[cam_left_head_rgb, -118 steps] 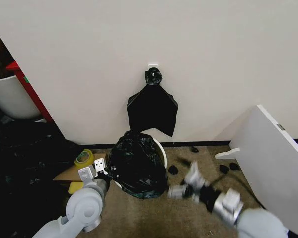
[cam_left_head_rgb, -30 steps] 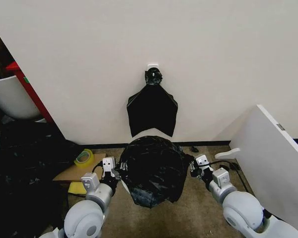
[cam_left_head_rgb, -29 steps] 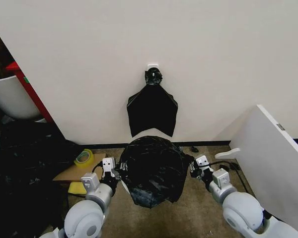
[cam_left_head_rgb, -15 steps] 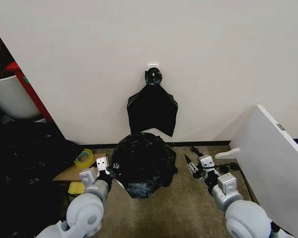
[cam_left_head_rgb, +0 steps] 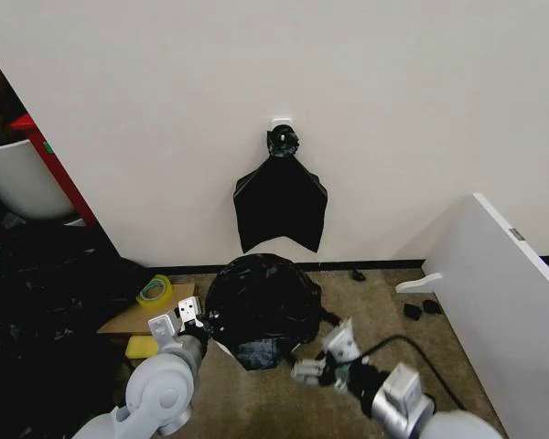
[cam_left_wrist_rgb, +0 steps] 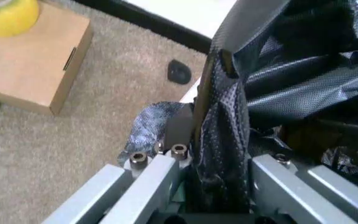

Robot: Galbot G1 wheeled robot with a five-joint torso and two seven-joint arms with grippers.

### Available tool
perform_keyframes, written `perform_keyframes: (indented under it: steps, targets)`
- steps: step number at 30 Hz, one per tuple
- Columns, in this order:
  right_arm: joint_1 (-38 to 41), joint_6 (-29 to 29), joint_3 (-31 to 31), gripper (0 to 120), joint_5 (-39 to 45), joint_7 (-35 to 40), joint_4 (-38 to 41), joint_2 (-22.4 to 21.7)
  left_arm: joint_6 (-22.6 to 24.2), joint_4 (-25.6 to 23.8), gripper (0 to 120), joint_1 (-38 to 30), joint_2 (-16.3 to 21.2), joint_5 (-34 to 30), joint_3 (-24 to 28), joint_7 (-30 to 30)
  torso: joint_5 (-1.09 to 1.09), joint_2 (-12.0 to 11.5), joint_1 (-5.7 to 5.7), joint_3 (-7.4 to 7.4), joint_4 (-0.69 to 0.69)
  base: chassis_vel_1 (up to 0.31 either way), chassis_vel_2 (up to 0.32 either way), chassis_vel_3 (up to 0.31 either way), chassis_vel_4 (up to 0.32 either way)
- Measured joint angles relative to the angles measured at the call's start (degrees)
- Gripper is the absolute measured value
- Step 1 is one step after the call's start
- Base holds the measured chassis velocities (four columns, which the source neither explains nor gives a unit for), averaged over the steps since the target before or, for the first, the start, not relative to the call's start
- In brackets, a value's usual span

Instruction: Place the garbage bag over the trash bin.

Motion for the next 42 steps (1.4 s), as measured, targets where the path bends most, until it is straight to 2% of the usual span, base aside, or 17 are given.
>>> perform_keyframes:
  steps: [3, 12, 14, 15, 18, 19, 21, 28, 30, 42]
  targets:
    - [-0.38, 1.53, -1.14, 97, -3.0, -1.0, -0.87, 0.1, 0.3, 0.27, 0, -0.18, -0.15, -1.02, -0.07, -0.57, 0.0, 0.0, 0.0, 0.0, 0.0, 0.0, 0.0, 0.0, 0.0]
    - [0.41, 9.49, -4.82, 63, -18.42, -3.96, -7.9, 0.42, 1.04, 0.41, 0, -0.58, -0.2, -2.79, -0.21, -1.36, 0.01, 0.0, 0.0, 0.0, 0.0, 0.0, 0.0, 0.0, 0.0]
    - [0.42, 10.17, -4.98, 60, -19.32, -4.1, -8.36, 0.52, 1.12, 0.37, 0, -0.57, -0.16, -2.88, -0.29, -1.36, 0.01, 0.0, 0.0, 0.0, 0.0, 0.0, 0.0, 0.0, 0.0]
    - [0.62, 11.18, -5.36, 51, -20.72, -4.21, -9.06, 0.78, 1.25, 0.28, 0, -0.5, -0.06, -3.01, -0.37, -1.38, 0.01, 0.0, 0.0, 0.0, 0.0, 0.0, 0.0, 0.0, 0.0]
    - [1.05, 11.74, -5.8, 45, -21.69, -4.18, -9.63, 0.92, 1.3, 0.16, 0, -0.44, 0.0, -3.14, -0.38, -1.42, 0.01, 0.0, 0.0, 0.0, 0.0, 0.0, 0.0, 0.0, 0.0]
    - [1.46, 12.22, -6.16, 36, -22.56, -4.16, -10.08, 0.98, 1.31, 0.01, 0, -0.42, -0.05, -3.21, -0.37, -1.55, 0.01, 0.0, 0.0, 0.0, 0.01, 0.0, 0.0, 0.0, 0.0]
    - [1.65, 12.76, -6.37, 34, -23.34, -4.09, -10.41, 1.1, 1.31, -0.07, 0, -0.39, -0.16, -3.22, -0.33, -1.62, 0.01, 0.0, 0.0, 0.0, 0.0, 0.0, 0.0, 0.0, 0.0]
    - [1.75, 15.19, -6.82, 4, -26.05, -2.99, -11.24, 1.7, 1.29, -0.82, 0, 0.26, -0.6, -3.24, -0.23, -1.65, 0.0, 0.0, 0.0, 0.0, 0.0, 0.0, 0.0, 0.0, 0.0]
    - [1.74, 15.28, -6.77, 0, -26.05, -2.92, -11.24, 1.65, 1.28, -0.92, 0, 0.26, -0.6, -3.23, -0.25, -1.65, 0.01, 0.0, 0.0, 0.0, 0.0, 0.0, 0.0, 0.0, 0.0]
    - [-1.08, 15.41, -6.8, 0, -25.78, -4.46, -11.22, 0.48, 1.05, -1.41, 0, 0.34, -0.68, -3.51, -0.41, -1.7, 0.0, 0.0, 0.0, 0.0, 0.0, 0.0, 0.0, 0.0, 0.0]
